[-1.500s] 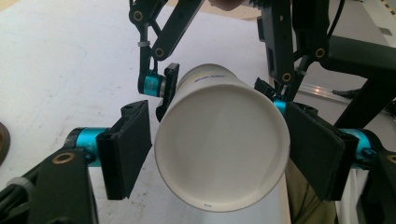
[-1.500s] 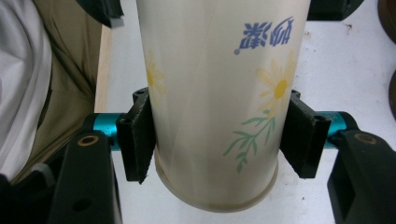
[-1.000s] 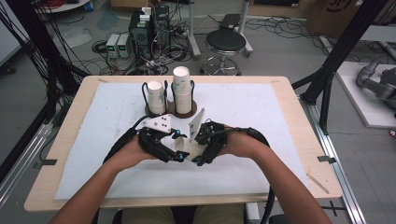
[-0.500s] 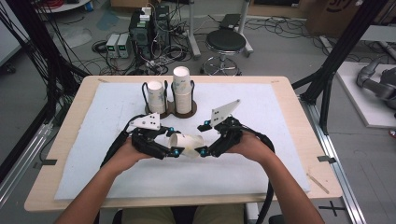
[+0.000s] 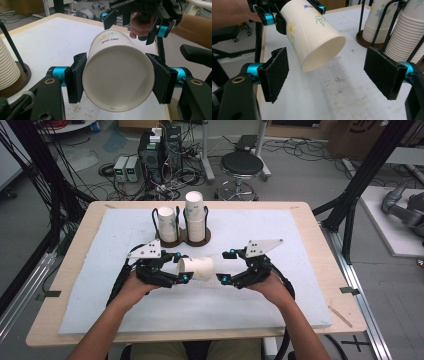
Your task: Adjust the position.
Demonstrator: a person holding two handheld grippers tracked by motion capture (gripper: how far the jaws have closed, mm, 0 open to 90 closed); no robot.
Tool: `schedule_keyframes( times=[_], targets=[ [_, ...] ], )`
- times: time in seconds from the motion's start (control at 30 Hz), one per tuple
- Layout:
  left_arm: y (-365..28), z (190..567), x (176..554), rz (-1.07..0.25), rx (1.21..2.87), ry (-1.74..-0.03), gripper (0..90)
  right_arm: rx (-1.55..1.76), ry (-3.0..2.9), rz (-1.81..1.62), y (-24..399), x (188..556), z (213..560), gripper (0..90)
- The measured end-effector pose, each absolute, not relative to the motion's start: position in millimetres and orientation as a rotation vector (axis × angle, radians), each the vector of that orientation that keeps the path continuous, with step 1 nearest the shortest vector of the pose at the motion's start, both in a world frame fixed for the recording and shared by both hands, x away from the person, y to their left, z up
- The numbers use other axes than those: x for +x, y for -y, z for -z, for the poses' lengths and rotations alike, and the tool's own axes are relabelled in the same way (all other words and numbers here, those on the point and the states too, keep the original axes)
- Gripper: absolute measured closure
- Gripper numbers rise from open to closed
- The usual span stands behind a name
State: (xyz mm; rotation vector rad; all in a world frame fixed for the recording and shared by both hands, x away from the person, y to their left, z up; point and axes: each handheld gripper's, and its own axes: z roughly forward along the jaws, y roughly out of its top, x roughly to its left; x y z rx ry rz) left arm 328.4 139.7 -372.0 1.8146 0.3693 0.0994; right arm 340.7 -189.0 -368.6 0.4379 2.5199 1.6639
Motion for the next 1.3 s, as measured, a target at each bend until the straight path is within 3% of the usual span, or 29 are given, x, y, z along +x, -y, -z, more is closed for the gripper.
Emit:
schedule_keyframes(
  times=[0.3, 1.03, 1.3],
  targets=[
    [-137.0, 373.9, 325.5, -0.082, 1.778, -0.319, 36.9, 0.467, -2.483, -1.773, 193.5, 334.8, 386.0, 20.8],
    [-122.9, 369.6, 316.2, -0.02, 1.746, -0.196, 37.0, 0.35, -2.572, -1.856, 180.3, 330.1, 391.2, 21.0],
    [-122.3, 369.5, 315.9, -0.001, 1.733, -0.18, 37.1, 0.288, -2.577, -1.924, 179.7, 330.1, 391.2, 26.6]
  ],
)
